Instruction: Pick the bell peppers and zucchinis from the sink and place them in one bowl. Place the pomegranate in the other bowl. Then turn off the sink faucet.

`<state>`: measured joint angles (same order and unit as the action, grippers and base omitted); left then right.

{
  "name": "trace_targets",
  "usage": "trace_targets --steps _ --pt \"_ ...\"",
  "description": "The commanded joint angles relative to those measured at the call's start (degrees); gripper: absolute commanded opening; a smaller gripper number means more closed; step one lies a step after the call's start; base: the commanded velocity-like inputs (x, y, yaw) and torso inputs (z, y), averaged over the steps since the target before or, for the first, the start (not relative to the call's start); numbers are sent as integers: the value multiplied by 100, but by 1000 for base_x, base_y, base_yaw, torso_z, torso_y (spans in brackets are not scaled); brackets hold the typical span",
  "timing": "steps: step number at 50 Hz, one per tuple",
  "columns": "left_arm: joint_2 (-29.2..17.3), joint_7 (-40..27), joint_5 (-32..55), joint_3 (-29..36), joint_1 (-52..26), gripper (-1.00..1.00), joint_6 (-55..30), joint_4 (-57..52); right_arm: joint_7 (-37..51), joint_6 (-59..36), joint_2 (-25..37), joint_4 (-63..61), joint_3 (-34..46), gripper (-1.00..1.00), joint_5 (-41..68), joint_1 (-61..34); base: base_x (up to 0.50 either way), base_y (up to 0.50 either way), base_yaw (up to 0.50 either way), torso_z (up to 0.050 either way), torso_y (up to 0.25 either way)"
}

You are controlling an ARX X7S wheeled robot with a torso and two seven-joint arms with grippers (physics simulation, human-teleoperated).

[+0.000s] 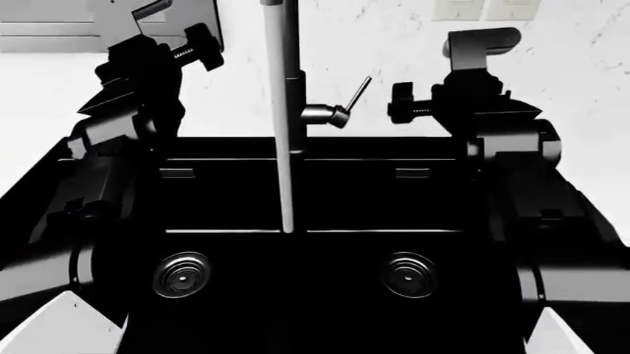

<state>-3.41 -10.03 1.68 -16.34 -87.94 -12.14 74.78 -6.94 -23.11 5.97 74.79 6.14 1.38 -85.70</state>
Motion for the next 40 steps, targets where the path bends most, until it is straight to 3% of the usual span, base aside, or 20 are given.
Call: trace_targets --steps 1,19,40 --pt "21 83 -109 -53 -12 100 18 19 -61 -3 -23 19 -57 100 -132 66 500 0 0 0 0" --pt "20 161 -129 -30 51 100 97 18 -55 152 -7 19 -3 100 -162 278 486 0 0 0 1" --pt "-17 389 -170 75 54 100 165 18 -131 335 -160 20 650 100 -159 422 0 0 0 0 0"
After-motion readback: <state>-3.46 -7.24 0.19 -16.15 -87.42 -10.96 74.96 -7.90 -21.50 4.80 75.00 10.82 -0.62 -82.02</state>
